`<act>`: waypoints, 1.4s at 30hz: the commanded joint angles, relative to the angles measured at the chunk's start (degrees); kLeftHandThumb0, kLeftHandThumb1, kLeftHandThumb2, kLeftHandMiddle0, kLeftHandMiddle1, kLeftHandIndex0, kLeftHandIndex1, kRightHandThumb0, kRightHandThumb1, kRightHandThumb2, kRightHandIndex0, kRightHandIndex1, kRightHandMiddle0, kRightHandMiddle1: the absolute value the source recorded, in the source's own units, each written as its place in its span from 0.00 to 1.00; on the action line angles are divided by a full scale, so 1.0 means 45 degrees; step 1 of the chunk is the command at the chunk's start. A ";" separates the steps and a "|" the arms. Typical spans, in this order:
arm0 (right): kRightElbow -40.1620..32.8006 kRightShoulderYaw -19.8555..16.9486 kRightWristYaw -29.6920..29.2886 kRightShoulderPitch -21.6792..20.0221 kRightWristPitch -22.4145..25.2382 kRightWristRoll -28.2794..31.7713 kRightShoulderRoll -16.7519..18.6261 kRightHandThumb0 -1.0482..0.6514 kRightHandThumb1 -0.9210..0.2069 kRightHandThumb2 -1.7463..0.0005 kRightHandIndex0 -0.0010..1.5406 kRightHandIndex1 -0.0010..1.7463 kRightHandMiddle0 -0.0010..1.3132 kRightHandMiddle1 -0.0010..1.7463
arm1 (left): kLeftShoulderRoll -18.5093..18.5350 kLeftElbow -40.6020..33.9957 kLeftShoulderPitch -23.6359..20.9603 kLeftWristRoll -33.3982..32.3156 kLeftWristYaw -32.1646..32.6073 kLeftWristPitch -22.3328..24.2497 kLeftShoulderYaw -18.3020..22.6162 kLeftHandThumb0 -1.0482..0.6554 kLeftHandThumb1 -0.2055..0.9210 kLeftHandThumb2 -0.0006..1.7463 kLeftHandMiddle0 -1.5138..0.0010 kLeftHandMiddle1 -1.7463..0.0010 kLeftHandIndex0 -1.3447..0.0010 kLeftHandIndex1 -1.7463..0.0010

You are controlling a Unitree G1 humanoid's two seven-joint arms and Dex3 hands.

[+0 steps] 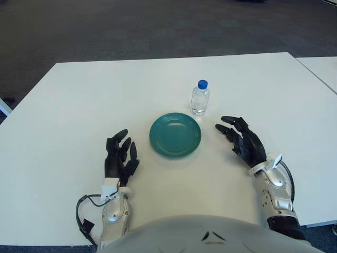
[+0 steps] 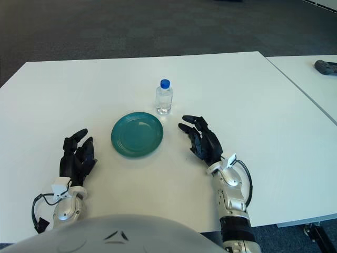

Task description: Put the bottle into the plate.

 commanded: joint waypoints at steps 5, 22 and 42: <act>0.2330 0.0060 -0.0952 -0.1253 -0.0730 -0.1251 -0.0081 0.21 0.00 0.64 0.17 0.26 0.00 0.54 | -0.0043 0.0064 -0.0009 0.0123 0.0045 -0.0181 -0.0042 0.23 1.00 0.37 0.73 0.81 0.95 0.44; 0.4412 0.0686 -0.1319 -0.3809 -0.1692 -0.1940 0.0370 0.21 0.00 0.74 0.15 0.23 0.00 0.50 | -0.0017 -0.0044 0.0062 0.0173 0.0006 -0.0447 -0.0223 0.23 1.00 0.34 0.72 0.82 0.94 0.44; 0.3645 0.2054 -0.1872 -0.4919 -0.0902 -0.3422 0.0603 0.11 0.00 0.78 0.10 0.17 0.00 0.31 | -0.0159 -0.0187 0.0141 0.0198 0.0101 -0.0306 -0.0418 0.21 1.00 0.33 0.71 0.82 0.93 0.45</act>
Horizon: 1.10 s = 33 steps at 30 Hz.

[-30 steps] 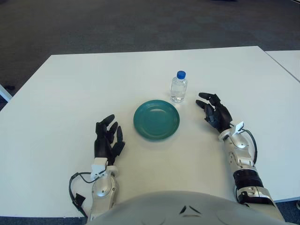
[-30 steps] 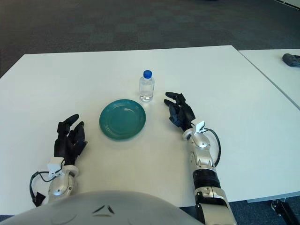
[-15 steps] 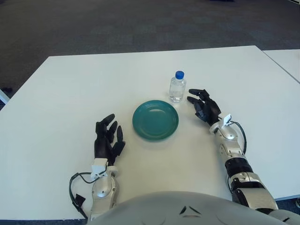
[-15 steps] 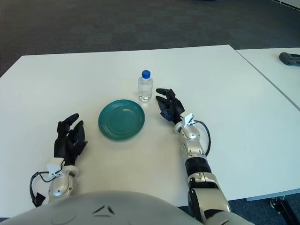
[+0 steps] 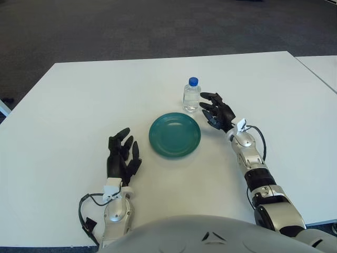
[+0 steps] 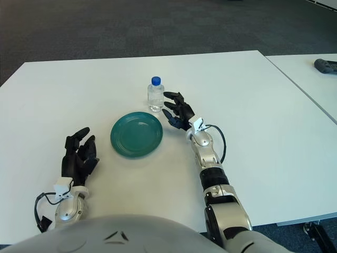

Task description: Put the bottle into the plate.

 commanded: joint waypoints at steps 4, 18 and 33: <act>0.1656 0.0248 0.0194 -0.1138 -0.0788 -0.0427 -0.0182 0.06 0.00 0.76 0.10 0.12 0.00 0.28 | -0.0156 -0.0167 0.0169 0.0110 0.0108 -0.0063 -0.0124 0.21 1.00 0.33 0.71 0.82 0.93 0.45; 0.4068 0.1098 0.0818 -0.2451 -0.3224 -0.1746 -0.1197 0.00 0.00 0.66 0.00 0.00 0.00 0.01 | -0.0107 -0.0347 0.0369 0.0460 0.0344 -0.0063 -0.0268 0.21 1.00 0.34 0.72 0.83 0.94 0.45; 0.5896 0.1286 0.0921 -0.3797 -0.3911 -0.1909 -0.1010 0.00 0.00 0.73 0.00 0.00 0.00 0.00 | -0.0125 -0.0442 0.0554 0.0544 0.0494 -0.0176 -0.0410 0.22 1.00 0.33 0.73 0.85 0.96 0.45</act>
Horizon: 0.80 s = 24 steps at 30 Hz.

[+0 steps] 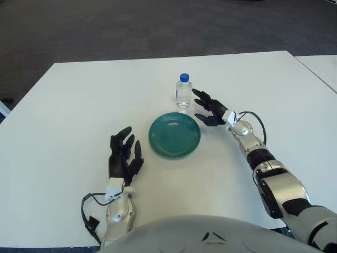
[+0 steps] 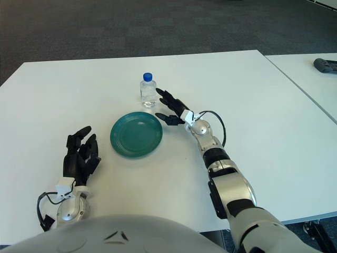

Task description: Put the bottle into the plate.

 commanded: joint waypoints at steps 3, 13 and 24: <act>0.0395 -0.0024 0.0110 -0.0536 -0.0410 0.0050 0.0227 0.00 0.00 0.73 0.00 0.00 0.00 0.00 | -0.0142 -0.0257 0.0409 0.0171 0.0172 -0.0116 -0.0044 0.22 1.00 0.33 0.73 0.86 0.96 0.45; 0.0465 -0.0030 0.0017 -0.0283 -0.0972 0.0021 0.0287 0.00 0.00 0.67 0.00 0.00 0.00 0.00 | -0.0015 -0.0348 0.0580 0.0099 0.0138 -0.0152 0.0084 0.21 1.00 0.34 0.72 0.87 0.96 0.45; 0.0575 -0.0083 0.0169 -0.0229 -0.0972 0.0160 0.0375 0.00 0.00 0.62 0.00 0.00 0.00 0.00 | 0.0113 -0.0355 0.0687 0.0118 0.0072 -0.0189 0.0198 0.21 1.00 0.38 0.72 0.88 0.99 0.45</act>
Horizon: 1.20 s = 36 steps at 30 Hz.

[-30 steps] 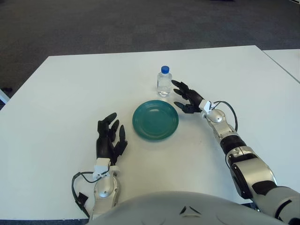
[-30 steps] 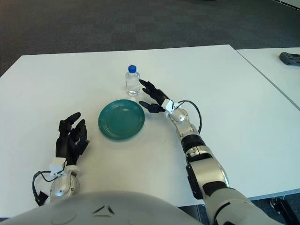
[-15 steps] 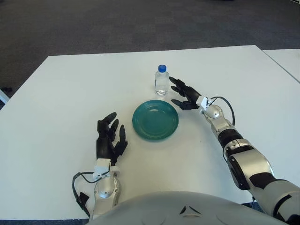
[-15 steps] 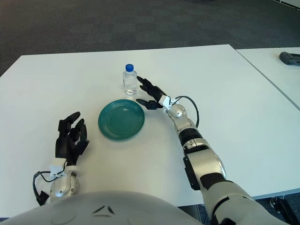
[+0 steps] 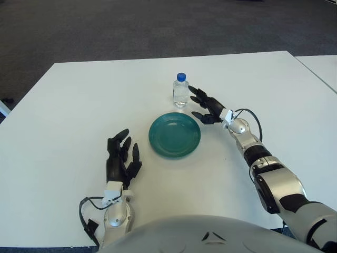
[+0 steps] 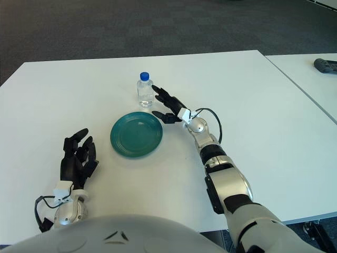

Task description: Put the bottle into the plate.

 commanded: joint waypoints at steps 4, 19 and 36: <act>0.0207 -0.0123 0.0114 -0.0020 -0.0171 0.0154 0.0113 0.00 0.00 0.62 0.00 0.00 0.00 0.00 | 0.0036 -0.0155 0.0205 -0.0039 -0.0061 -0.0106 0.0120 0.22 1.00 0.39 0.73 0.89 0.99 0.45; 0.0563 -0.0209 0.0019 -0.0100 -0.0471 0.0066 0.0206 0.00 0.00 0.60 0.00 0.00 0.00 0.00 | 0.0126 -0.0165 0.0227 -0.0107 -0.0199 -0.0027 0.0327 0.22 1.00 0.39 0.72 0.89 0.99 0.44; 0.1356 -0.0648 0.0194 -0.0379 -0.0403 0.0257 -0.0226 0.00 0.00 0.61 0.00 0.00 0.00 0.00 | 0.0152 -0.0171 0.0155 -0.0300 -0.0252 0.0200 0.0739 0.22 1.00 0.42 0.73 0.92 1.00 0.46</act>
